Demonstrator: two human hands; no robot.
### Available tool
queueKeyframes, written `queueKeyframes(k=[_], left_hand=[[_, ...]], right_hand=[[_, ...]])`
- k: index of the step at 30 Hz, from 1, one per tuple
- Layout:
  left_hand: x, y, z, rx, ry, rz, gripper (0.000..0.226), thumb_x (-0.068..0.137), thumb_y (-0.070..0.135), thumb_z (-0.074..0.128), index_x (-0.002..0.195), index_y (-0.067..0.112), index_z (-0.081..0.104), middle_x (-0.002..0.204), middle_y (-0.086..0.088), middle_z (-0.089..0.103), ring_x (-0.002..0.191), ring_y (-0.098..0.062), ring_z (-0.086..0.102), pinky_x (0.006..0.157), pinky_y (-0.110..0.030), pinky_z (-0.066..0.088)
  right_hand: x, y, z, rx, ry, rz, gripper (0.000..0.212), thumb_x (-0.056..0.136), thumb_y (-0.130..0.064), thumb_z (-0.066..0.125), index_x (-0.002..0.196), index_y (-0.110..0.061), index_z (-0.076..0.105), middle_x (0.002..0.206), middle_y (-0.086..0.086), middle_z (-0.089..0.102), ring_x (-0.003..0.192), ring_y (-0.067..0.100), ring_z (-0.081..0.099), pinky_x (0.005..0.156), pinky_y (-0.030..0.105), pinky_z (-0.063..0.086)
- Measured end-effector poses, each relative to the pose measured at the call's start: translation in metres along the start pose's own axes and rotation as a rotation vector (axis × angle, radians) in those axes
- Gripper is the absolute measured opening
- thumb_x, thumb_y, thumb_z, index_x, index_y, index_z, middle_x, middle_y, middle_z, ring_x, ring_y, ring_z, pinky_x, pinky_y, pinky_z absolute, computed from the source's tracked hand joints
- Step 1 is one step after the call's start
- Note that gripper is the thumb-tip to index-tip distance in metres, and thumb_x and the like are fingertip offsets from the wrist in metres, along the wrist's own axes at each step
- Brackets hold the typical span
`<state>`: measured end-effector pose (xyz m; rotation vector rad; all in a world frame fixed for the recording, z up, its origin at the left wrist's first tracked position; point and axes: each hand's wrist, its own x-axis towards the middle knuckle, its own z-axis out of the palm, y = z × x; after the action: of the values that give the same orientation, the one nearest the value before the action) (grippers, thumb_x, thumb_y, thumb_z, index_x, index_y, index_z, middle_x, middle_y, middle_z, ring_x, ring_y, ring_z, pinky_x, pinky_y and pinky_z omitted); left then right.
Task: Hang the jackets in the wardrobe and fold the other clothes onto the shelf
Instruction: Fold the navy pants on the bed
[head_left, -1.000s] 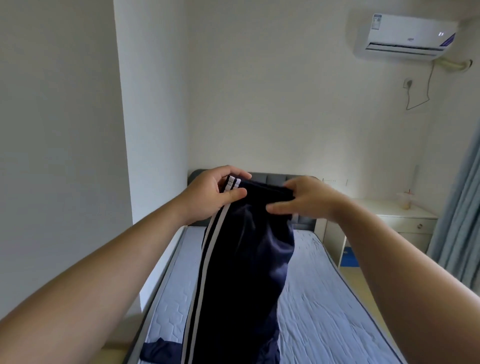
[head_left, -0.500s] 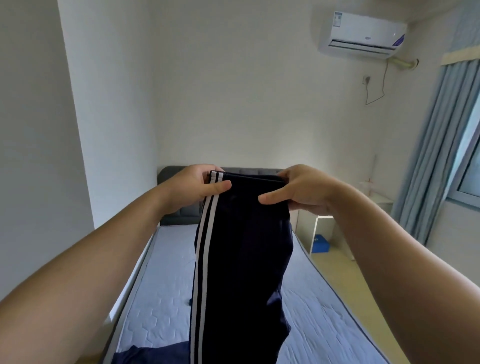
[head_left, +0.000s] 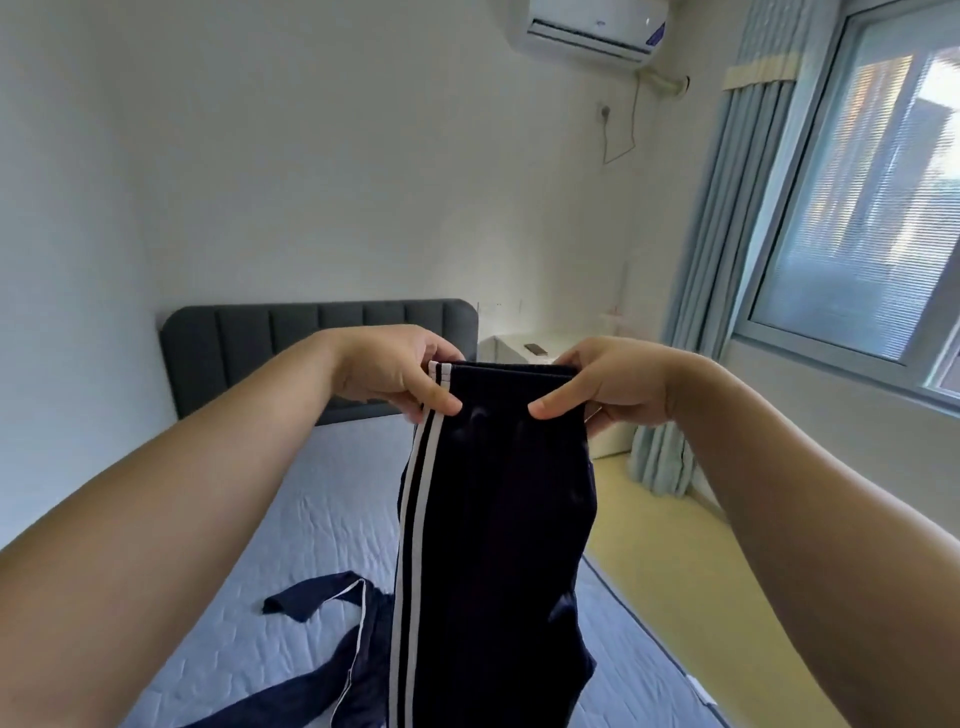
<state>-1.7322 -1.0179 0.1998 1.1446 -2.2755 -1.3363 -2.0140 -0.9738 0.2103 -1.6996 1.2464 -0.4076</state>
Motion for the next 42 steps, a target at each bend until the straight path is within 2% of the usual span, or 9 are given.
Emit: queueKeyframes(k=[5, 8, 11, 14, 20, 27, 31, 34, 42], left_hand=[[0.112, 0.036, 0.045, 0.428, 0.190, -0.008, 0.028, 0.078, 0.016, 0.086, 0.102, 0.021, 0.073, 0.098, 0.005, 0.074, 0.093, -0.012, 0.069, 0.074, -0.023, 0.052], [0.174, 0.055, 0.077, 0.565, 0.299, 0.040, 0.027, 0.077, 0.019, 0.085, 0.101, 0.018, 0.072, 0.095, 0.001, 0.072, 0.078, -0.012, 0.066, 0.067, -0.022, 0.048], [0.225, 0.069, 0.104, 0.355, 0.345, 0.055, 0.024, 0.087, 0.007, 0.075, 0.109, 0.013, 0.065, 0.096, -0.006, 0.071, 0.060, -0.017, 0.072, 0.059, -0.025, 0.058], [0.255, 0.082, 0.121, 0.068, 0.429, 0.117, 0.019, 0.092, -0.003, 0.064, 0.105, 0.010, 0.060, 0.098, -0.015, 0.069, 0.068, -0.029, 0.076, 0.064, -0.045, 0.064], [0.253, 0.082, 0.116, -0.284, 0.524, 0.222, 0.023, 0.087, -0.006, 0.065, 0.099, 0.013, 0.060, 0.096, -0.017, 0.069, 0.078, -0.038, 0.075, 0.068, -0.045, 0.064], [0.179, -0.039, 0.104, -0.794, 0.487, -0.020, 0.028, 0.083, 0.004, 0.041, 0.092, 0.002, 0.067, 0.097, -0.023, 0.068, 0.087, -0.037, 0.072, 0.072, -0.046, 0.061], [0.119, -0.180, 0.138, -0.816, 0.411, -0.368, 0.032, 0.095, 0.033, 0.064, 0.081, 0.006, 0.069, 0.082, -0.014, 0.070, 0.076, -0.026, 0.073, 0.067, -0.041, 0.062], [0.065, -0.288, 0.191, -0.738, 0.375, -0.547, 0.006, 0.091, 0.007, 0.071, 0.096, 0.005, 0.068, 0.095, -0.019, 0.070, 0.079, -0.026, 0.070, 0.058, -0.034, 0.060], [-0.110, -0.493, 0.318, -0.571, 0.231, -0.846, 0.031, 0.084, -0.019, 0.052, 0.092, 0.007, 0.068, 0.074, -0.005, 0.057, 0.072, -0.020, 0.054, 0.057, -0.022, 0.045]], right_hand=[[-0.007, 0.058, -0.055, -0.354, 0.379, 0.094, 0.024, 0.080, -0.029, 0.083, 0.100, -0.020, 0.073, 0.085, -0.001, 0.077, 0.076, 0.018, 0.073, 0.062, 0.026, 0.059], [-0.011, 0.093, -0.087, -0.359, 0.514, 0.116, 0.022, 0.083, -0.022, 0.079, 0.102, -0.014, 0.071, 0.086, 0.006, 0.073, 0.068, 0.024, 0.073, 0.057, 0.031, 0.062], [-0.017, 0.117, -0.117, -0.360, 0.634, 0.119, 0.019, 0.090, -0.016, 0.070, 0.109, -0.010, 0.067, 0.097, 0.011, 0.071, 0.063, 0.027, 0.074, 0.061, 0.042, 0.064], [-0.023, 0.125, -0.140, -0.539, 0.773, 0.050, 0.013, 0.092, -0.017, 0.065, 0.105, -0.012, 0.066, 0.095, 0.009, 0.068, 0.070, 0.027, 0.072, 0.066, 0.042, 0.063], [-0.030, 0.096, -0.135, -0.734, 0.901, -0.049, 0.009, 0.089, -0.016, 0.062, 0.098, -0.016, 0.063, 0.089, 0.005, 0.062, 0.078, 0.029, 0.063, 0.070, 0.044, 0.059], [0.014, 0.085, -0.009, -0.887, 0.709, -0.025, 0.011, 0.083, -0.026, 0.059, 0.093, -0.021, 0.058, 0.080, 0.000, 0.057, 0.064, 0.022, 0.055, 0.049, 0.028, 0.040], [0.067, 0.127, 0.130, -0.940, 0.503, 0.097, 0.010, 0.083, -0.028, 0.062, 0.090, -0.025, 0.056, 0.072, -0.004, 0.052, 0.057, 0.019, 0.049, 0.047, 0.026, 0.028], [0.103, 0.178, 0.252, -0.900, 0.264, 0.223, 0.022, 0.085, -0.020, 0.060, 0.106, -0.025, 0.064, 0.086, -0.002, 0.062, 0.079, 0.026, 0.062, 0.054, 0.029, 0.032], [0.110, 0.273, 0.539, -0.652, -0.163, 0.489, 0.049, 0.085, -0.007, 0.064, 0.129, -0.008, 0.043, 0.126, 0.014, 0.051, 0.114, 0.036, 0.057, 0.069, 0.039, 0.039]])
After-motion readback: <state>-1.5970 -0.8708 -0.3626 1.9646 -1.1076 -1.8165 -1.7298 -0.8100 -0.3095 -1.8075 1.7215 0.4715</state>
